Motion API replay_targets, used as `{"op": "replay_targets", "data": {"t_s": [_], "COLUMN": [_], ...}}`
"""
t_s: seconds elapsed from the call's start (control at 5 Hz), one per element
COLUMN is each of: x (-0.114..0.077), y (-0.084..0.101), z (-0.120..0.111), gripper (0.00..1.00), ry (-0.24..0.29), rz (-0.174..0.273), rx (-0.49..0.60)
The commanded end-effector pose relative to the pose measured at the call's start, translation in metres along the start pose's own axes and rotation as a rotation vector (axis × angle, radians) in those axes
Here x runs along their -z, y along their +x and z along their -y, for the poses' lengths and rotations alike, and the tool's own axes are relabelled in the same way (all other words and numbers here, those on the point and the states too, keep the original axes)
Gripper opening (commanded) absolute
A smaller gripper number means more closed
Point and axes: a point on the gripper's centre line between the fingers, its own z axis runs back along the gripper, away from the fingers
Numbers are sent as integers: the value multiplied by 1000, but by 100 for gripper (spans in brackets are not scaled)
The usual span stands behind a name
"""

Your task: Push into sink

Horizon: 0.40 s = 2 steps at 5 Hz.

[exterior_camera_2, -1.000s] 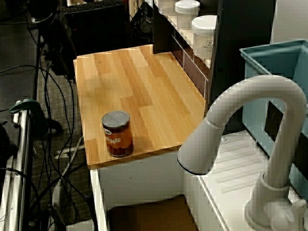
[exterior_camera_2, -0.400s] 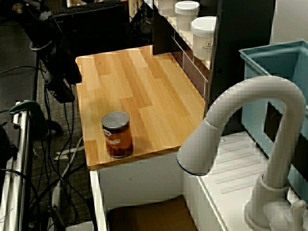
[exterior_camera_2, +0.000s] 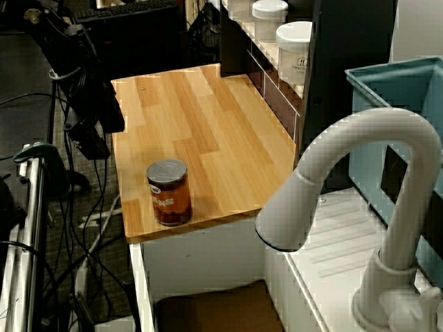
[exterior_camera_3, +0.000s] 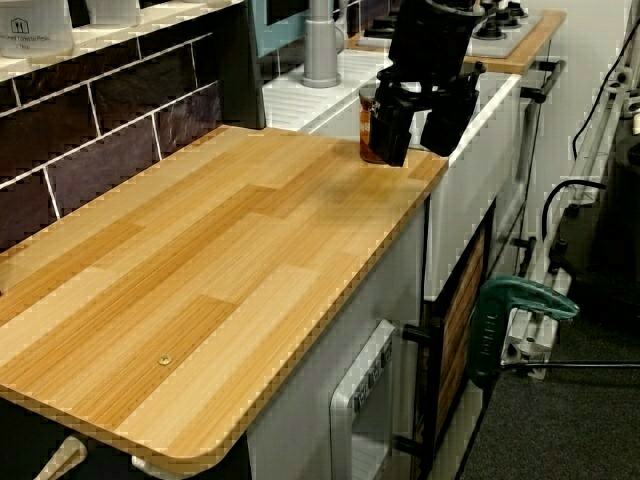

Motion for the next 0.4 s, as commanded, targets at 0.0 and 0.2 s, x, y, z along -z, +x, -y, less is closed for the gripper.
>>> {"op": "replay_targets", "data": {"t_s": [0.0,0.2], "x": [-7,-7], "y": [23,27], "z": [17,27], "gripper": [100,100], "ry": [-67,-62], "rz": [68,98], "rx": [265,312]}}
